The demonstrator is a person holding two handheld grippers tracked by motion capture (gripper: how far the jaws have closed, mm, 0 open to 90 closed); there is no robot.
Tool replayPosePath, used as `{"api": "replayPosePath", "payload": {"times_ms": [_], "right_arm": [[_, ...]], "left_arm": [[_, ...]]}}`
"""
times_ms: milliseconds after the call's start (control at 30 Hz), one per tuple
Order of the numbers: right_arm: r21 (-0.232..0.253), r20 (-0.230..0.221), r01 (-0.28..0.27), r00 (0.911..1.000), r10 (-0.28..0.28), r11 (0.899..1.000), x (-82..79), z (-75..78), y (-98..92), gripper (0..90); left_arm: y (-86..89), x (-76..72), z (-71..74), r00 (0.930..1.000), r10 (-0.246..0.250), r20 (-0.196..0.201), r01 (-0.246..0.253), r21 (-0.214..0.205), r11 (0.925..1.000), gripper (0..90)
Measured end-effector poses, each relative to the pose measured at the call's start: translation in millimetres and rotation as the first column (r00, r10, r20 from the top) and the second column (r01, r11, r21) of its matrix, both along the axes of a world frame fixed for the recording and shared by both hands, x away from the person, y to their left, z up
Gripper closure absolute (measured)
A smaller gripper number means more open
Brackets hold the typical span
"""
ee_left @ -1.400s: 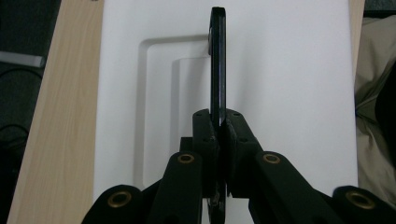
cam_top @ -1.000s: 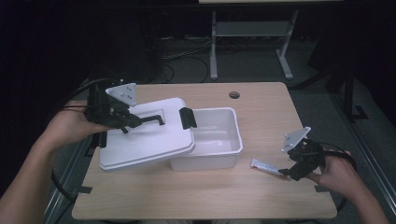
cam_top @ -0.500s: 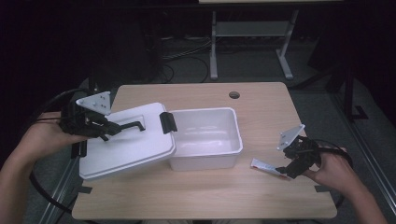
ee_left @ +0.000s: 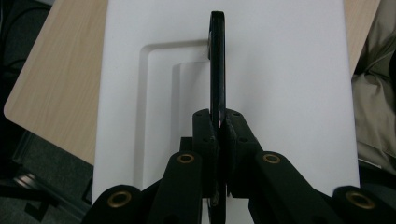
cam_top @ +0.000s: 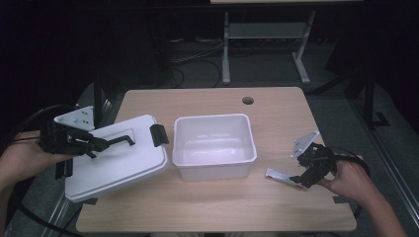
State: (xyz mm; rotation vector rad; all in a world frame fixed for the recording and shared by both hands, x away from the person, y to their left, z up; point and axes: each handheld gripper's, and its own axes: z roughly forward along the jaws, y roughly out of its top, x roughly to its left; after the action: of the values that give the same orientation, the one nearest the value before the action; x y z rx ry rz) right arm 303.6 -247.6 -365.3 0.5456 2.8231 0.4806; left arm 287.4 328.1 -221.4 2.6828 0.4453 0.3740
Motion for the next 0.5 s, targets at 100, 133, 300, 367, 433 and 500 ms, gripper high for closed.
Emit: {"api": "replayPosePath", "payload": {"times_ms": [100, 133, 300, 367, 433, 500], "right_arm": [[0.000, -0.001, 0.000, 1.0000, 0.000, 1.000, 0.3, -0.3, 0.1, 21.3], [0.000, -0.001, 0.002, 1.0000, -0.002, 1.000, 0.7, -0.8, 0.2, 21.2], [0.001, -0.001, 0.003, 1.0000, -0.003, 1.000, 1.2, -1.9, 0.0, 21.2], [-0.002, -0.003, 0.004, 1.0000, -0.004, 1.000, 1.1, -2.7, 0.0, 21.2], [-0.002, -0.002, 0.004, 1.0000, -0.004, 1.000, 1.4, -2.9, -0.1, 21.2], [-0.003, -0.001, 0.005, 1.0000, -0.005, 1.000, 1.7, -3.2, -0.5, 21.2]], "left_arm": [[4.7, -1.9, -1.9, 1.0000, 0.006, -0.001, -0.006, -0.001, 1.0000, 84.6], [6.8, -2.8, -3.3, 1.0000, 0.009, -0.003, -0.009, -0.002, 1.0000, 84.6], [15.3, -6.3, -11.4, 0.9995, 0.026, -0.017, -0.026, 0.008, 0.9996, 84.6], [19.8, -6.9, -17.9, 0.9991, 0.036, -0.023, -0.035, 0.006, 0.9994, 84.6], [21.1, -6.7, -20.2, 0.9990, 0.037, -0.024, -0.037, 0.009, 0.9993, 84.6], [22.6, -6.3, -25.7, 0.9986, 0.043, -0.031, -0.043, 0.009, 0.9990, 84.6]]}}
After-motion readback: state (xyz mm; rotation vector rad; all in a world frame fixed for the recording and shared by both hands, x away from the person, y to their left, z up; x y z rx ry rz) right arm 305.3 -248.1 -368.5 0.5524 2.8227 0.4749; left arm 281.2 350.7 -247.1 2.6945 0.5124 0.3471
